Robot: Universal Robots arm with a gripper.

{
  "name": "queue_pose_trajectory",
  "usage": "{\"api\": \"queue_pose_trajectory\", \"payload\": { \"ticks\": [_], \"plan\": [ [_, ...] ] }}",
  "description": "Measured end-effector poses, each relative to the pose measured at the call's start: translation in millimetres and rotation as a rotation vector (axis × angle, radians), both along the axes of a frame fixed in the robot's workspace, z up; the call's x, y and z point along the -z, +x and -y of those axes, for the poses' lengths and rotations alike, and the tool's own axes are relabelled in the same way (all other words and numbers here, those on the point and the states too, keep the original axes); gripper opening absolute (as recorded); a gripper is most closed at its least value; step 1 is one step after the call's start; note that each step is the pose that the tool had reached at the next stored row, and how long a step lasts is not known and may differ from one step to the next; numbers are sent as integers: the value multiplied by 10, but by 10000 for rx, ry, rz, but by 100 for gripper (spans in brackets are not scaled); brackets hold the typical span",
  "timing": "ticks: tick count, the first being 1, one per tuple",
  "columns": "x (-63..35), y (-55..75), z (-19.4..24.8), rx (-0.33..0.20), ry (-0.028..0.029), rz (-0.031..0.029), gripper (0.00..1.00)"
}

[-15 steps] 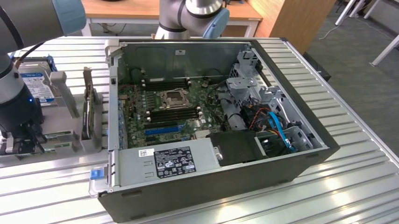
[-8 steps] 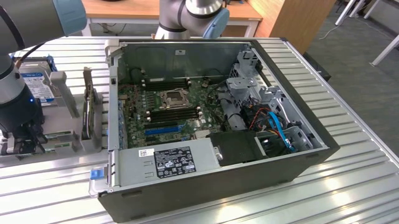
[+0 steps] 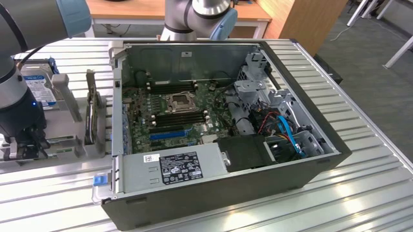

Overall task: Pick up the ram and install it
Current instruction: 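Pick up the ram and move it above insertion slot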

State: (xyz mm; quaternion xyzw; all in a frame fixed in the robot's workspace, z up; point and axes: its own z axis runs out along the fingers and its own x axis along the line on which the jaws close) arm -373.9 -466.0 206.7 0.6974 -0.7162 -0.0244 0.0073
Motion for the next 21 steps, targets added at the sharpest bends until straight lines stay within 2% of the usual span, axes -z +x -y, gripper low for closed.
{"api": "queue_pose_trajectory", "payload": {
  "ticks": [9, 16, 21],
  "plan": [
    [3, 5, 0, -188, 0, 0, 31],
    [11, 6, -18, -188, 5, 0, 31],
    [82, 6, -18, -187, 18, 1, 31]
  ]
}}
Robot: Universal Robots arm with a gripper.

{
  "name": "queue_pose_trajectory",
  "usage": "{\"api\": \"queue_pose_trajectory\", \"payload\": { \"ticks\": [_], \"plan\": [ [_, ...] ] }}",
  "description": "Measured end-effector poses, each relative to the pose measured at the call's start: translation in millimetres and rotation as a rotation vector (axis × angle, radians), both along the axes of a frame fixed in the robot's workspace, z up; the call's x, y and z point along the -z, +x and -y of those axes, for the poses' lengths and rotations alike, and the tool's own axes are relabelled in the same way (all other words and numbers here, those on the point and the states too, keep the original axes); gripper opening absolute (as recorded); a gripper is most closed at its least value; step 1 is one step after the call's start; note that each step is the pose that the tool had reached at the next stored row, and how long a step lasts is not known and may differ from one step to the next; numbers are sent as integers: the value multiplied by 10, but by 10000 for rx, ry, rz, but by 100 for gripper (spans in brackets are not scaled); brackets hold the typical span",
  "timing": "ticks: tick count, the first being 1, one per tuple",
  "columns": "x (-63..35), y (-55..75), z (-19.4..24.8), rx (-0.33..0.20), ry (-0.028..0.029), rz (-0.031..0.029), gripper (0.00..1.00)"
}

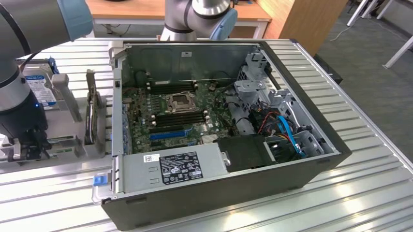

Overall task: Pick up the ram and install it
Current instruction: 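Pick up the ram and move it above insertion slot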

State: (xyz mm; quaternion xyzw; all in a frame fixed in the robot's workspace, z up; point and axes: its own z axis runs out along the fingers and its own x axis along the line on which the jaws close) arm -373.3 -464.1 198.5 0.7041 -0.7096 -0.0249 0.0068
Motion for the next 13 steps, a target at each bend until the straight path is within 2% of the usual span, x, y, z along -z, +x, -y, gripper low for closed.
{"api": "queue_pose_trajectory", "payload": {
  "ticks": [3, 9, 13],
  "plan": [
    [33, 0, 0, 0, -1, 0, 31],
    [32, 0, 0, -1, 0, 0, 31],
    [-20, 0, 0, -1, 0, 0, 31]
  ]
}}
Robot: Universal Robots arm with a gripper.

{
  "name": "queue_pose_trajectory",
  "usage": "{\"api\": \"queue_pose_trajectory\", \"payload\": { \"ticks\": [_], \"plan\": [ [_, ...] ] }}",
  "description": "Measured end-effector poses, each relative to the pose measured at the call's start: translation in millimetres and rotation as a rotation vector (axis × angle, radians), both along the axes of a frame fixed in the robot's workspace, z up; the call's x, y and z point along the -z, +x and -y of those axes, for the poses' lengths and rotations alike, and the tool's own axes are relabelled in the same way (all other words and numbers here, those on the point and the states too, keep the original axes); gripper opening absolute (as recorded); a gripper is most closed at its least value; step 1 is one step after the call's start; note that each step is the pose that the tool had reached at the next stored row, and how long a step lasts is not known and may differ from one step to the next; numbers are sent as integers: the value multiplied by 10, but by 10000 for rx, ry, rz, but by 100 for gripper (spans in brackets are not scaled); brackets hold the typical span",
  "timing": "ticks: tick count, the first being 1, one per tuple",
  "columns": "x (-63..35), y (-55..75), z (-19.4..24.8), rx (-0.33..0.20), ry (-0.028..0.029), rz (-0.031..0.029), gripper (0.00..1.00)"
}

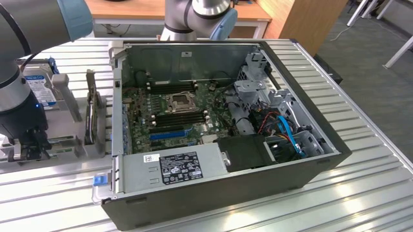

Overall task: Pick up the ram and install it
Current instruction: 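Pick up the ram and move it above insertion slot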

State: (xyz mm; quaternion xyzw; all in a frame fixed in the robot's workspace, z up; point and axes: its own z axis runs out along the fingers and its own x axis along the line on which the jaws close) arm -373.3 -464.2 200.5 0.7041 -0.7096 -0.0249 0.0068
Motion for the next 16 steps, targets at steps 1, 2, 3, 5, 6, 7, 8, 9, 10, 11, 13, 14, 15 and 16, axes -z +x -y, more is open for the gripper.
{"api": "queue_pose_trajectory", "payload": {
  "ticks": [1, 2, 3, 5, 6, 7, 8, 9, 10, 11, 13, 14, 15, 16],
  "plan": [
    [-6, 0, 0, 0, 1, 1, 31],
    [-6, 0, 0, 0, 2, 2, 31],
    [-6, 1, 0, 0, 2, 2, 31],
    [-7, 0, 0, 0, 1, 1, 31],
    [-9, 0, 4, -2, -3, -3, 31],
    [-10, 3, 8, -2, -3, -4, 31],
    [-8, 7, 14, -2, -1, -2, 31],
    [-7, 11, 18, -1, 0, -1, 31],
    [-7, 13, 19, 0, 0, -1, 31],
    [-8, 13, 19, 1, 0, -1, 31],
    [-8, 13, 19, 1, 0, -1, 31],
    [-8, 13, 19, -4, 0, -1, 31],
    [-8, 13, 20, -31, 0, -2, 31],
    [-8, 13, 20, -81, 0, -2, 31]
  ]
}}
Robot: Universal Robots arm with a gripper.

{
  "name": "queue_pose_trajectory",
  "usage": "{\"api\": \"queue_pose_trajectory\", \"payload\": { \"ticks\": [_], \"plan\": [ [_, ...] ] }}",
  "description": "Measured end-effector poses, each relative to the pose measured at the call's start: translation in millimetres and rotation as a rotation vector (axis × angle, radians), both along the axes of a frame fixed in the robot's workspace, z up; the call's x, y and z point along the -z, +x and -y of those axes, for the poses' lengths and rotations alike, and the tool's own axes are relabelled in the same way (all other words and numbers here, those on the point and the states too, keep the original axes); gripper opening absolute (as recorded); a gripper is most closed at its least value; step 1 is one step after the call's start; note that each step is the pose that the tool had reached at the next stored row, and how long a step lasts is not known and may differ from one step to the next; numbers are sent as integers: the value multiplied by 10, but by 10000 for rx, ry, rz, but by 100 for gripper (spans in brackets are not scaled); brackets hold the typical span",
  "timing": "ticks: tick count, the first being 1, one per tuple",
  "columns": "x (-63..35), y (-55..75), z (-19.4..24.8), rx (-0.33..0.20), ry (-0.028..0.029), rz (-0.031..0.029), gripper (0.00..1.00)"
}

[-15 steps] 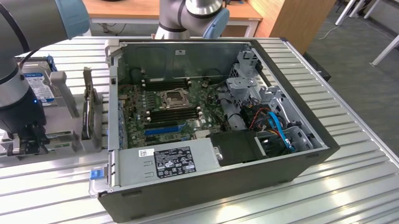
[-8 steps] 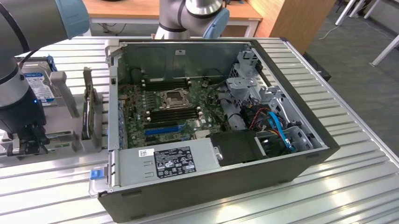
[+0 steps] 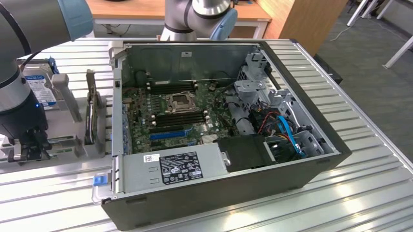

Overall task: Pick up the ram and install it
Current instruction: 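Pick up the ram and move it above insertion slot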

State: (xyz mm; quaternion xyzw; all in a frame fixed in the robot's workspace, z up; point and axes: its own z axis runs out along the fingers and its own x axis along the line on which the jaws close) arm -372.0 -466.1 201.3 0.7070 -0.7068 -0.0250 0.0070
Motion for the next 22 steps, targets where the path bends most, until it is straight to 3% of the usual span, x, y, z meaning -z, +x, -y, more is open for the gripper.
{"api": "queue_pose_trajectory", "payload": {
  "ticks": [5, 20, 21, 22],
  "plan": [
    [0, 1, 0, -326, 0, 1, 31],
    [1, 2, -7, -469, 3, 17, 31],
    [0, 2, -7, -1066, 20, 191, 31],
    [0, 2, -7, -1065, 21, 191, 31]
  ]
}}
